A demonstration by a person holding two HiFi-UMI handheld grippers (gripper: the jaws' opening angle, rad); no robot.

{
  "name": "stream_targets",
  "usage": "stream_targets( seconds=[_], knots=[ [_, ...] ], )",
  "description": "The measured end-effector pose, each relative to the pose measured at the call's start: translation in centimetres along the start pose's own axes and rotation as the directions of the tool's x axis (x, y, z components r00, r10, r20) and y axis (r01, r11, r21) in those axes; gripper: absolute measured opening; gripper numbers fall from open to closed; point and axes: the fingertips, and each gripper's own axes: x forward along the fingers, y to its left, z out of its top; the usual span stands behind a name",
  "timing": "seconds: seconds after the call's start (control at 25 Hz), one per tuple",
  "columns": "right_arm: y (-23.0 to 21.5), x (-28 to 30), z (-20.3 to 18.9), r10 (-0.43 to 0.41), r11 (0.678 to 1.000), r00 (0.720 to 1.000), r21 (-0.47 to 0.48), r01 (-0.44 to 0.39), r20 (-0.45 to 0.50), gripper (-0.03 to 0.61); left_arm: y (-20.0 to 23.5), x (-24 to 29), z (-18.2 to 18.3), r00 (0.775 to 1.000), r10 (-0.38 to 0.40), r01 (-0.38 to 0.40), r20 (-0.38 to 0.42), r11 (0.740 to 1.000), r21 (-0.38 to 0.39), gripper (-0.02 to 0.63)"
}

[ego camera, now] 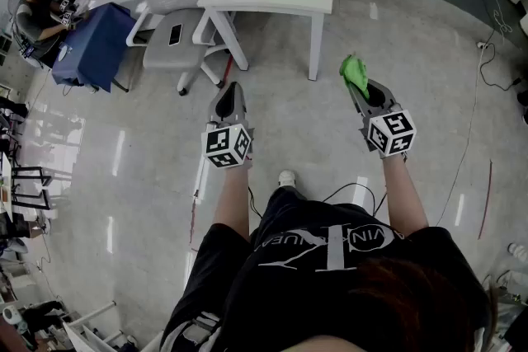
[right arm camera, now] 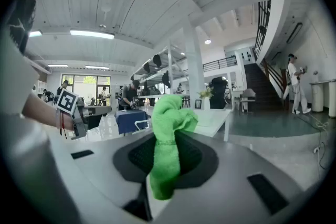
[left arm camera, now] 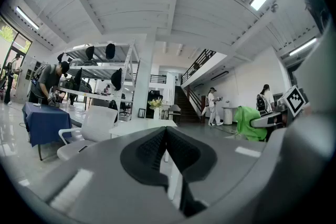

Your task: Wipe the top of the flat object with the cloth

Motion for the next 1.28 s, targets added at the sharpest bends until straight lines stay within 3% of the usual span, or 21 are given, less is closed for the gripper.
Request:
stream_targets(
  seconds=[0.76,1.28],
  knots=[
    [-2.3,10.7,1.3,-0.159,0.986,0.987,0.054,0.158,0.011,0.058,8.6,11.5,0.9,0.991,-0.132,0.132,-0.012,0.991,0.035,0.012],
    [-4.5,15.6,1.5,-0.176,0.982,0.984,0.074,0.176,-0.004,0.058,11.7,15.3,-0.8,0.992,-0.126,0.125,-0.027,0.992,-0.014,0.012]
  ],
)
